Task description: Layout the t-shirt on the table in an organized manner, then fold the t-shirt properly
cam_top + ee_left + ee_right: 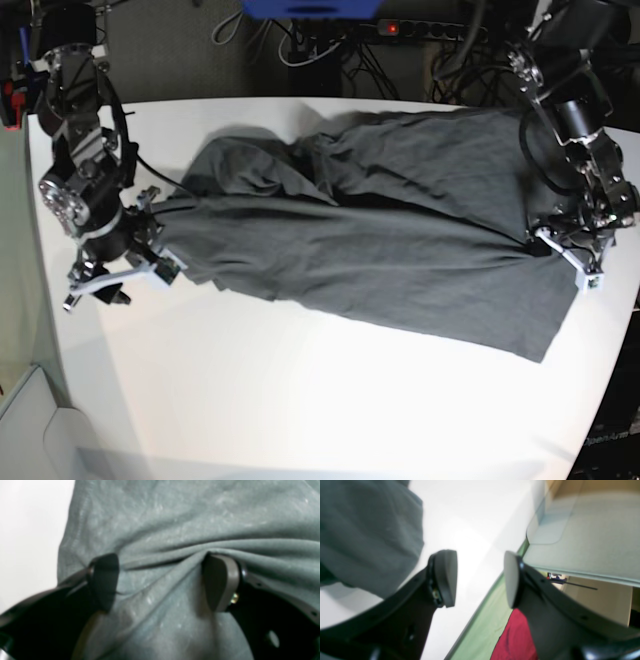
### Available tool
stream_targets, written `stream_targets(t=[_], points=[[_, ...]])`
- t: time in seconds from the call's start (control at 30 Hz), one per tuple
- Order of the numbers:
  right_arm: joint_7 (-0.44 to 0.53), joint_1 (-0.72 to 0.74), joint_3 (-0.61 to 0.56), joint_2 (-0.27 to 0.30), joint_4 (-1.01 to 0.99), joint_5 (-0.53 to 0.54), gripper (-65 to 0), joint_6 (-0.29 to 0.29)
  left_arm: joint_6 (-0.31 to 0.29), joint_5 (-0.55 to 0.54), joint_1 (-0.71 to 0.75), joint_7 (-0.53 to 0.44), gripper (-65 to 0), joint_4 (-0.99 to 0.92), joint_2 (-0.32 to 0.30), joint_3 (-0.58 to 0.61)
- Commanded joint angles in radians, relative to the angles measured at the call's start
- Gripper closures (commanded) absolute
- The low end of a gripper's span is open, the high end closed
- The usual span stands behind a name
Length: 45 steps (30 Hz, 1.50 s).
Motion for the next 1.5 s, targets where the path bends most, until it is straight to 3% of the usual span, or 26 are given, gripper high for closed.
stream_targets(t=[0.0, 0.1, 0.23, 0.37, 0.57, 0.7, 1.23, 1.47], points=[[0.009, 0.008, -0.001, 0.009, 0.018, -0.004, -30.6, -0.008, -0.009, 0.015, 0.015, 0.093, -51.2, -0.02, 0.014, 0.004], [0.011, 0.011, -0.002, -0.014, 0.017, -0.004, -30.6, -0.008, -0.009, 0.015, 0.015, 0.093, -51.2, -0.02, 0.014, 0.004], [0.009, 0.106, 0.005, -0.108, -0.009, -0.004, -30.6, -0.008, -0.009, 0.015, 0.015, 0.093, -51.2, -0.02, 0.015, 0.004], [0.006, 0.243, 0.007, -0.2, -0.16, -0.004, -30.6, -0.008, -0.009, 0.017, 0.018, 0.093, -51.2, -0.02, 0.028, 0.004], [-0.104, 0.465, 0.007, -0.283, -0.531, -0.004, -30.3, -0.008, -0.009, 0.017, 0.035, 0.093, -51.2, -0.017, 0.034, 0.004], [-0.118, 0.505, 0.007, -0.317, -0.669, -0.004, -30.2, -0.008, -0.009, 0.017, 0.049, 0.093, -51.2, -0.013, 0.034, 0.004], [-0.046, 0.327, -0.004, -0.32, -0.701, -0.002, -30.6, -0.008, -0.009, 0.015, 0.055, 0.093, -51.2, -0.011, 0.034, 0.004], [-0.04, 0.271, -0.119, -0.315, -0.741, -0.002, -29.8, -0.008, -0.009, 0.015, 0.057, 0.093, -51.2, -0.011, 0.034, 0.004]])
